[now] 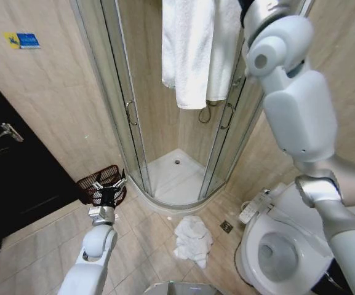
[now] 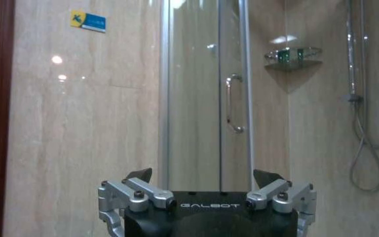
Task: Discard the used towel into the hamper.
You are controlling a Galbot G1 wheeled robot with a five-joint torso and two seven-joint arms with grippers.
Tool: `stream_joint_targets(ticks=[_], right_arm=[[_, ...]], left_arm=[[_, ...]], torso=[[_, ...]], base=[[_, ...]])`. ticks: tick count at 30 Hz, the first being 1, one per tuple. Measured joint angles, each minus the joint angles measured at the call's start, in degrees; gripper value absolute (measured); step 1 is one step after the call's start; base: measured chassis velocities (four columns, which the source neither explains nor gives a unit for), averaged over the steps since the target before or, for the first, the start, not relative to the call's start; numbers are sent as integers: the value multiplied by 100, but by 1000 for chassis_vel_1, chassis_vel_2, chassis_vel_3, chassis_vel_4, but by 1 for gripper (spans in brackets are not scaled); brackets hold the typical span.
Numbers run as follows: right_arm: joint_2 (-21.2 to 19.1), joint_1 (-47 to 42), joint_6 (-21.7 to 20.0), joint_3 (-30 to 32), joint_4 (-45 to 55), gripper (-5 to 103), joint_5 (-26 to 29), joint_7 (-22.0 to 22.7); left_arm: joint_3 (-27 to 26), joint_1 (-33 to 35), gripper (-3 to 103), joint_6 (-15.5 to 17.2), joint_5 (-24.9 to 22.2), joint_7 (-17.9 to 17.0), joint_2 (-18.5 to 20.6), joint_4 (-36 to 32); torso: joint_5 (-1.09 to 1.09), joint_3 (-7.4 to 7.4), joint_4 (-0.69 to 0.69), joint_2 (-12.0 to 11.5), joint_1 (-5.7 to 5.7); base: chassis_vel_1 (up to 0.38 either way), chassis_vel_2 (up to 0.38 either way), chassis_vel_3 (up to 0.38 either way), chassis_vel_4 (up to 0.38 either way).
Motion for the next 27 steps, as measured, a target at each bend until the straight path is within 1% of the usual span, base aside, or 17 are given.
stream_joint_targets(ticks=[5, 10, 15, 18, 19, 23, 25, 26, 27], right_arm=[[155, 69, -11, 8, -235, 100, 157, -83], [237, 97, -26, -69, -303, 100, 148, -127], [407, 157, -63, -183, -337, 100, 63, -81], [601, 256, -66, -245, -506, 100, -46, -71], [601, 256, -66, -245, -506, 100, -46, -71], [887, 367, -64, -252, -807, 100, -115, -65], [946, 395, -64, -263, -875, 100, -140, -68], [1035, 430, -64, -282, -968, 103, -168, -74], [1111, 456, -62, -297, -1049, 100, -199, -83]], left_arm=[[-84, 1, 100, -69, -35, 0, 5, 64], [-89, -13, 100, -142, -35, 1, -11, 134], [-70, -24, 100, -234, -30, 4, -31, 214], [-84, -35, 100, -305, -34, 4, -30, 273], [-84, -35, 100, -305, -34, 4, -30, 273], [-138, -16, 100, -387, -87, 5, -9, 332], [-157, -13, 100, -410, -101, 6, 0, 353], [-175, -13, 100, -438, -118, 8, 10, 376], [-188, -16, 100, -462, -133, 12, 18, 396]], torso=[[0, -1, 1, 0, -2], [0, -1, -1, 0, -2], [0, -1, 0, -1, -2], [-1, -2, 0, -1, -2], [-1, -2, 0, -1, -2], [0, -2, 0, -1, -2], [-1, -2, 0, -1, -2], [1, -2, 0, -1, -2], [0, -2, 0, -2, -2]], base=[[0, 0, 0, 0], [0, 0, 0, 0], [0, 0, 0, 0], [0, 0, 0, 0], [0, 0, 0, 0], [0, 0, 0, 0], [0, 0, 0, 0], [0, 0, 0, 0], [0, 0, 0, 0]])
